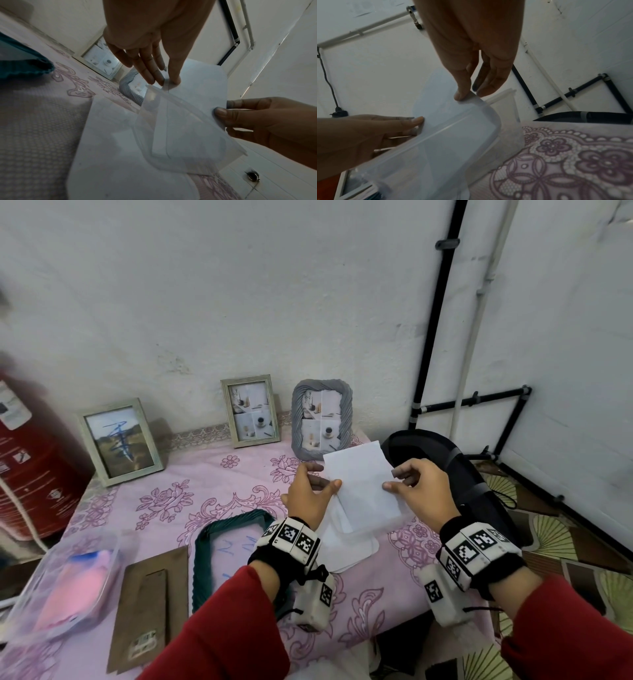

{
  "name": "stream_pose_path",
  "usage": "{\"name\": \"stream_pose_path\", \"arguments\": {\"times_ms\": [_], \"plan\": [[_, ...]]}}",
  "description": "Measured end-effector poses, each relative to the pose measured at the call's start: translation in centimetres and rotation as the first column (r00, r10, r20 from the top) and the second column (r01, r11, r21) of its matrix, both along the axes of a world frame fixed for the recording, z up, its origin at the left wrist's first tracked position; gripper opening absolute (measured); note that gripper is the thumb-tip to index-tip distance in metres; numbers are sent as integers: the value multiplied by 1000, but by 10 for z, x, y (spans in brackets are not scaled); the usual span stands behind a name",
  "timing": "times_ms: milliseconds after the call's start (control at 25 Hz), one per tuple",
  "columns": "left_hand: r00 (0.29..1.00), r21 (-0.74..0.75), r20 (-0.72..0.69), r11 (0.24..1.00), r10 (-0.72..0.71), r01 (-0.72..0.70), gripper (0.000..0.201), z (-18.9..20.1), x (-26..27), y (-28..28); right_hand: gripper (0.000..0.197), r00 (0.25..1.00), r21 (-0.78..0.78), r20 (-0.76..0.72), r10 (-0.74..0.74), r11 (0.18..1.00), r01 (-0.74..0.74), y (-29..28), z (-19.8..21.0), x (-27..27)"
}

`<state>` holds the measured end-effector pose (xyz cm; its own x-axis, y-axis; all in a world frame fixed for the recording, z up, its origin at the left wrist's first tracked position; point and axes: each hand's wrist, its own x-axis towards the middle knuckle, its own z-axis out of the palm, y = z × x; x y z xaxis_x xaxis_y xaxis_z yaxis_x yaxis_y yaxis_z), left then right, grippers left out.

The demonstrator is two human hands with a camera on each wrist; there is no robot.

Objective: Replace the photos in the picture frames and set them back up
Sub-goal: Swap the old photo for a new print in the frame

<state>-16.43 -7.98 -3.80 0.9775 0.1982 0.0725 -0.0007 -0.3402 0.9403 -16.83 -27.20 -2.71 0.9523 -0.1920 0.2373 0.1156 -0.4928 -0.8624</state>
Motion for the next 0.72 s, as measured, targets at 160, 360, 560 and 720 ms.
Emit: {"name": "stream_pose_path", "arguments": {"times_ms": [160,360,560,720], "plan": [[995,-45,85,998,-50,54,38,0,-6,1,19,998,34,8,63,997,-63,2,7,-4],[984,-151,167,985,-59,85,16,15,-12,10,16,989,125,106,99,986,-112,20,29,-9],[970,-307,242,951,38,39,21,39,-23,42,22,969,224,225,105,962,-156,63,46,-14],[960,-237,269,972,79,-14,22,39,-38,81,31,961,198,216,173,956,-217,98,38,-20]]}}
